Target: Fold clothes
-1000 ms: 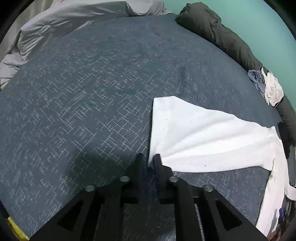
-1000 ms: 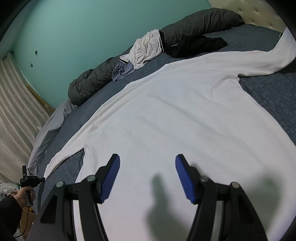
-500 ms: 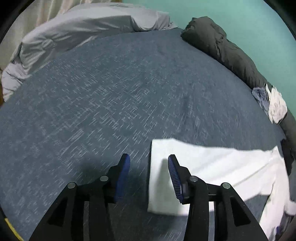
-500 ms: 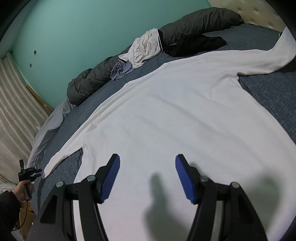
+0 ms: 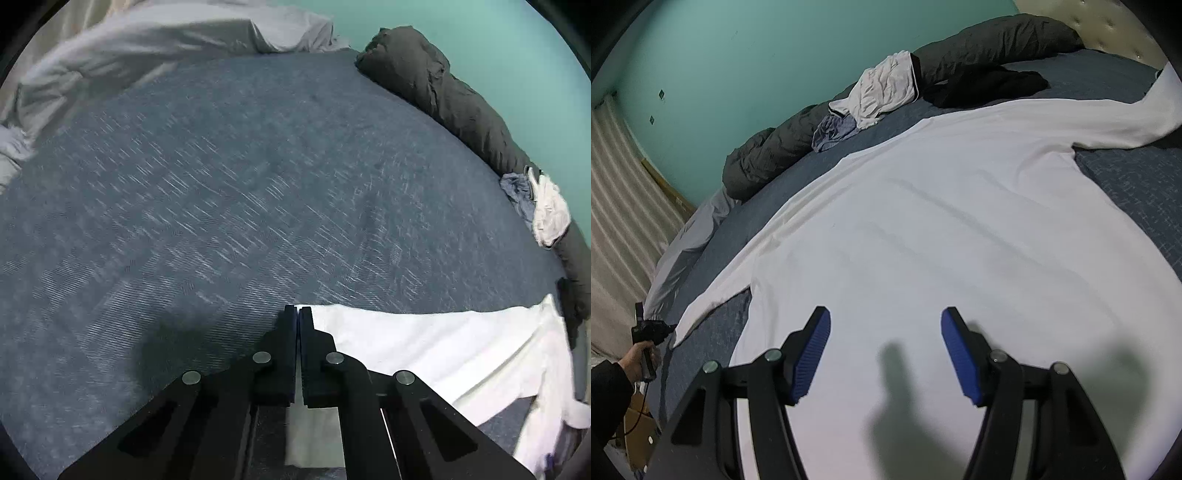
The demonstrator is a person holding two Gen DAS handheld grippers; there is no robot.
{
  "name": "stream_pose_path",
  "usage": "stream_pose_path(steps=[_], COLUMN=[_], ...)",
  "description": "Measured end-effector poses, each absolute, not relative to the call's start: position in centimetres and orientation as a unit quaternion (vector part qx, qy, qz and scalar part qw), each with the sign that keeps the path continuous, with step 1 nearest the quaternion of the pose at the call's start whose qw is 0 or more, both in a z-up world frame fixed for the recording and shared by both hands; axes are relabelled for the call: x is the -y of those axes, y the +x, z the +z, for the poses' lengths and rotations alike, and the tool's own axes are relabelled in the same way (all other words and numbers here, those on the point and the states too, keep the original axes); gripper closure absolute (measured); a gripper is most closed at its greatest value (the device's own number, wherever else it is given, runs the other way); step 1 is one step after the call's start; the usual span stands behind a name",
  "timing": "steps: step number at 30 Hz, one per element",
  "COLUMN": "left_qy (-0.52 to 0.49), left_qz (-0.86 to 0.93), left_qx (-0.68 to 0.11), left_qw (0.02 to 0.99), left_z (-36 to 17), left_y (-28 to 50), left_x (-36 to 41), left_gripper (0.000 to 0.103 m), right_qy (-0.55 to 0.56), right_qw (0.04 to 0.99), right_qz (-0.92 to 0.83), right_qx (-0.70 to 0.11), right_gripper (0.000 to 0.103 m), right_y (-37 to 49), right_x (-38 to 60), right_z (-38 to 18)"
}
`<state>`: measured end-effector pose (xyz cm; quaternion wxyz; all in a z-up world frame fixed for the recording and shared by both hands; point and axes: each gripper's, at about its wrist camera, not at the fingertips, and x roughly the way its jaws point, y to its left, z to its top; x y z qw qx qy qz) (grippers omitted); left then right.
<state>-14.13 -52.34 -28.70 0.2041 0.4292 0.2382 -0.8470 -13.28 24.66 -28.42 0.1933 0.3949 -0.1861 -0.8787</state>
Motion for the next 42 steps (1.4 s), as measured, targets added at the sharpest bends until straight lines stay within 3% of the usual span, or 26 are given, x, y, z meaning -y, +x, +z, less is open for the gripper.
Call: stream_pose_path(steps=[11, 18, 23, 30, 34, 38, 42], left_qy=[0.435, 0.442, 0.467, 0.493, 0.512, 0.529, 0.555], left_qz=[-0.830, -0.843, -0.856, -0.852, -0.842, -0.829, -0.810], left_qx=[-0.244, -0.212, -0.178, -0.173, -0.164, -0.165, -0.154], left_qw=[0.251, 0.222, 0.131, 0.005, -0.044, -0.081, -0.107], left_z=[-28.6, -26.4, -23.4, -21.8, -21.6, -22.2, -23.6], left_y=[-14.0, -11.7, -7.8, -4.0, -2.7, -1.9, -0.9], left_x=[52.7, 49.6, 43.6, 33.2, 27.9, 23.9, 20.1], left_gripper=[0.099, 0.096, 0.094, 0.076, 0.074, 0.059, 0.059], right_qy=[0.393, 0.391, 0.405, 0.483, 0.527, 0.564, 0.600], right_qw=[0.192, 0.185, 0.188, 0.152, 0.134, 0.133, 0.133], right_qz=[-0.879, -0.880, -0.874, -0.851, -0.829, -0.802, -0.773], right_qx=[0.190, 0.197, 0.193, 0.139, 0.128, 0.145, 0.159], right_gripper=[0.040, 0.040, 0.040, 0.040, 0.040, 0.040, 0.040], right_y=[-13.4, -13.5, -13.6, -11.6, -8.7, -5.8, -3.7], right_x=[-24.8, -26.4, -30.2, -38.5, -42.6, -45.1, -45.9], right_z=[-28.2, -26.4, -23.1, -20.4, -21.1, -22.9, -25.2])
